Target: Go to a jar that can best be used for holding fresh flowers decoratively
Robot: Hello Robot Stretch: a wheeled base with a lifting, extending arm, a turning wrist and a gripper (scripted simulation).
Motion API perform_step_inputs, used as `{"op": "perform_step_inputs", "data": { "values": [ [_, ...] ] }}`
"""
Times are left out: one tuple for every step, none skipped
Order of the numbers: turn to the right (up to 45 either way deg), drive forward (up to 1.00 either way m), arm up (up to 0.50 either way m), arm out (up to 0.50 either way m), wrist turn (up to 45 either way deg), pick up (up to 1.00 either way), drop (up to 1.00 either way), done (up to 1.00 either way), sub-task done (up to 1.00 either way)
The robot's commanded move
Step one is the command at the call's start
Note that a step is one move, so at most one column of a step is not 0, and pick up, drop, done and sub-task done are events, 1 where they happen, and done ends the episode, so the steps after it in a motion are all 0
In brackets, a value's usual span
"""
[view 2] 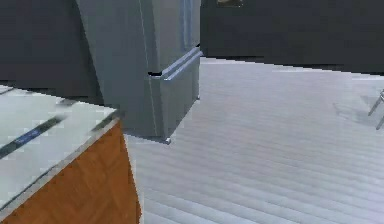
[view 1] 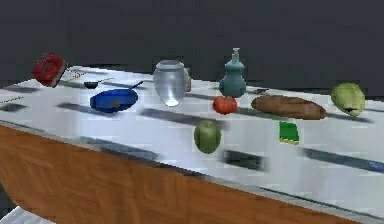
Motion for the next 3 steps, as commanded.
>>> {"op": "perform_step_inputs", "data": {
  "values": [
    [12.0, 0.00, 0.00, 0.00, 0.0, 0.00, 0.00, 0.00, 0.00],
    [0.0, 0.05, 0.00, 0.00, 0.0, 0.00, 0.00, 0.00, 0.00],
    [-18.0, 0.00, 0.00, 0.00, 0.0, 0.00, 0.00, 0.00, 0.00]
  ]
}}
